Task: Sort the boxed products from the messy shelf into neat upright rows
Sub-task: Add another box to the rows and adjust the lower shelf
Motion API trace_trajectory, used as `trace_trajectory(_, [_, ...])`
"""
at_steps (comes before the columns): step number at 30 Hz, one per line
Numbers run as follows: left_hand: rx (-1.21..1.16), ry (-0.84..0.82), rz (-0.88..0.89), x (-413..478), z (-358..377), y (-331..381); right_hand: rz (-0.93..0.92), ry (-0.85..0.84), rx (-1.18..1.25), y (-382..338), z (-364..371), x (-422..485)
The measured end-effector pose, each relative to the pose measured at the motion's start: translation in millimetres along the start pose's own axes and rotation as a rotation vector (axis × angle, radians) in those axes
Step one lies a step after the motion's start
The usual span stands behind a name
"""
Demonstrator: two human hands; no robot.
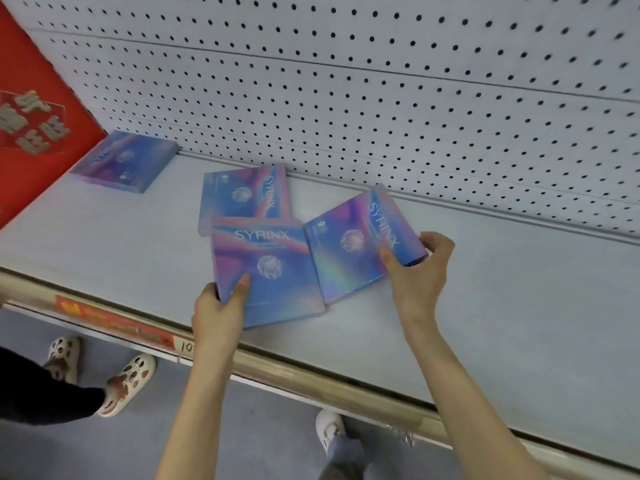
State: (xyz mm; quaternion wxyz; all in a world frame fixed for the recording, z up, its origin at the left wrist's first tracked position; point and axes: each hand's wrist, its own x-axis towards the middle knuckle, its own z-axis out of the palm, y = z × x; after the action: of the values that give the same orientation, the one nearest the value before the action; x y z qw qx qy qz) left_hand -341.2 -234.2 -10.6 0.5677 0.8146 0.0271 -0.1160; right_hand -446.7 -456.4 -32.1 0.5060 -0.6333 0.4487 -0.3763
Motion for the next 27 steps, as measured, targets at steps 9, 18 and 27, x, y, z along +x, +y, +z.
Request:
trace_trajectory(9, [-0.002,-0.051,0.164,-78.6,27.9,19.5,0.050,0.168,0.400,-31.0,-142.0,12.4])
trace_trajectory(18, [-0.154,-0.490,0.301,-256.3,160.7,46.9,0.258,0.091,0.547,-3.5,-379.7,-26.1])
trace_trajectory(27, [-0.120,-0.887,0.258,-526.1,260.7,4.5,0.308,0.298,0.473,58.8,-615.1,-109.1])
